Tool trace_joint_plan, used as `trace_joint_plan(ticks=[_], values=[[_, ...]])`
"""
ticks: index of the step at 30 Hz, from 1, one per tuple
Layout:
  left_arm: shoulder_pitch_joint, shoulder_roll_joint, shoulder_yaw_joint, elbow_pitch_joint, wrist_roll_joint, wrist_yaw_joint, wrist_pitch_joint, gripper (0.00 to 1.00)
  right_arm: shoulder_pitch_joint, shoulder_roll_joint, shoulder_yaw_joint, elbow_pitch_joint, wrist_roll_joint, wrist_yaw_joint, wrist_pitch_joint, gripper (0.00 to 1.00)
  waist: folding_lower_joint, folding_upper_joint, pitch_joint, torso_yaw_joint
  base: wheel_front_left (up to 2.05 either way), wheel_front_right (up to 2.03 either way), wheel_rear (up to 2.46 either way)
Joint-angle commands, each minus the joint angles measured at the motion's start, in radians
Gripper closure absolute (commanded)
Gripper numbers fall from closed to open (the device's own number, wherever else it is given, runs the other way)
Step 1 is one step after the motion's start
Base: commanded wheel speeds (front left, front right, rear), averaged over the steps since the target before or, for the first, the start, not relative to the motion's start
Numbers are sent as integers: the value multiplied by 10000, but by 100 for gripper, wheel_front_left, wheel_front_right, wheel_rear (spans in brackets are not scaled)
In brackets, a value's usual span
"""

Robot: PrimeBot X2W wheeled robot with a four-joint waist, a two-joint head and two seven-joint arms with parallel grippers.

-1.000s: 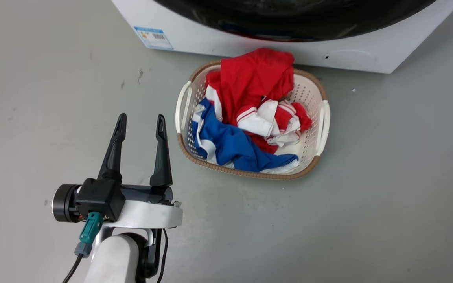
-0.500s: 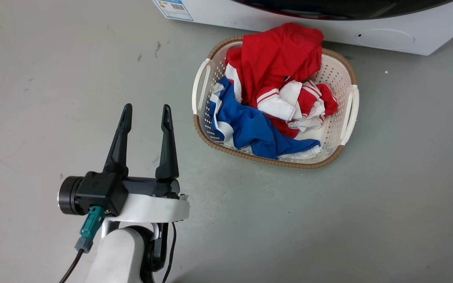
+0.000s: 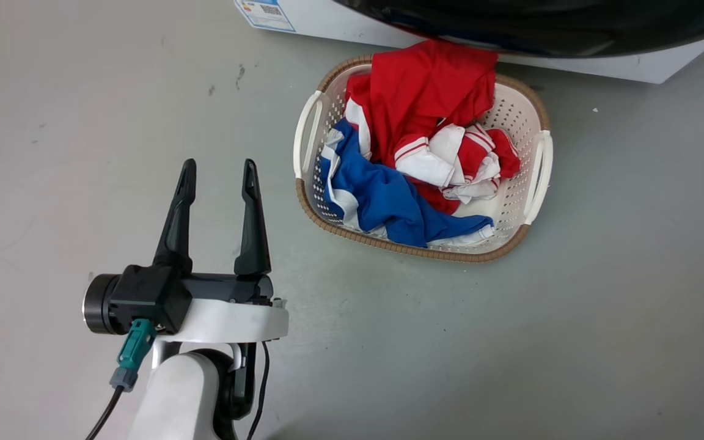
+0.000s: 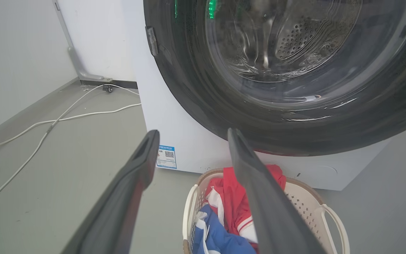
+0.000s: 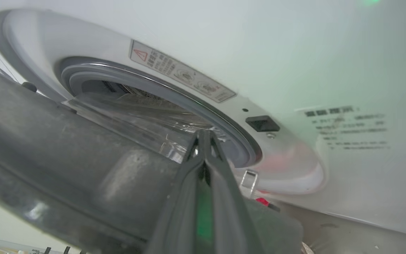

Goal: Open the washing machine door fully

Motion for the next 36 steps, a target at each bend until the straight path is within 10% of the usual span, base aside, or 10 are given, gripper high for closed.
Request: trace_joint_plan(ticks=[1, 36], values=[[-88, -5, 26, -9, 30, -21, -28, 0, 381, 278, 213, -46, 76, 29, 184, 100, 0, 0, -44, -48, 0, 0, 0], [902, -4, 743, 177, 659, -242, -28, 0, 6702, 972, 2455, -5315, 1874, 29, -1054, 100, 0, 0, -1986, -971, 0, 0, 0]])
